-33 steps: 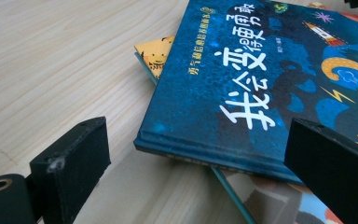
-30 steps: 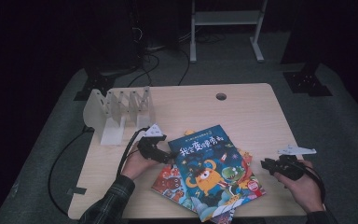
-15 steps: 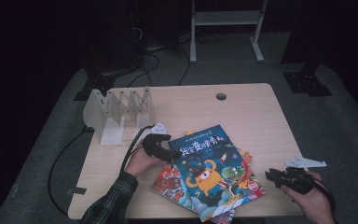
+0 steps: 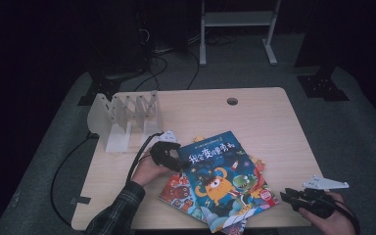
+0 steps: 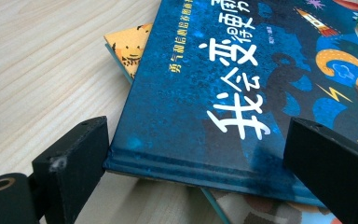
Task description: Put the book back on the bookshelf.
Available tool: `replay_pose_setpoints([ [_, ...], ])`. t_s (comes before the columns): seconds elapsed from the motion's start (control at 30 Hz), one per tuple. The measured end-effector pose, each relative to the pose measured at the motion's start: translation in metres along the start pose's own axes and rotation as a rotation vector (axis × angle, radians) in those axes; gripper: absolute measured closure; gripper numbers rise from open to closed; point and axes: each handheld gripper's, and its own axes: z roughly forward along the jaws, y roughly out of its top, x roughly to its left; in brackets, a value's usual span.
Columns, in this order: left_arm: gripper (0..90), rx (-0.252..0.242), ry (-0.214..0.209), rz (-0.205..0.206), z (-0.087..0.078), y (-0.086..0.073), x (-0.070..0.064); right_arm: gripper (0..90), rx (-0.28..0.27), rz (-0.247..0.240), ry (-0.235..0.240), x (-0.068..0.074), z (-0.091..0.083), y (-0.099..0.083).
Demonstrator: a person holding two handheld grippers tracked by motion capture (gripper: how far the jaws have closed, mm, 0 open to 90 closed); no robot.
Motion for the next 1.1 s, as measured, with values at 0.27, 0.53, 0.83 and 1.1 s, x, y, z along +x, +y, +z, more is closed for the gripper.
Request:
replay_pose_setpoints([
  [0.27,6.5,0.002,0.002,-0.001,0.0,0.0,0.0,65.9,0.005,-0.003,0.024,0.009,-0.006,-0.008],
  [0.53,6.5,0.005,0.001,0.003,0.0,0.0,0.0,63.4,0.018,-0.021,0.038,0.014,-0.009,-0.014],
  [0.83,6.5,0.007,-0.004,0.003,-0.001,-0.001,-0.001,63.1,0.018,-0.027,0.041,0.013,-0.007,-0.012],
  [1.1,6.5,0.019,-0.004,0.0,-0.005,-0.002,-0.003,63.0,0.004,-0.02,0.037,0.008,-0.004,-0.007],
])
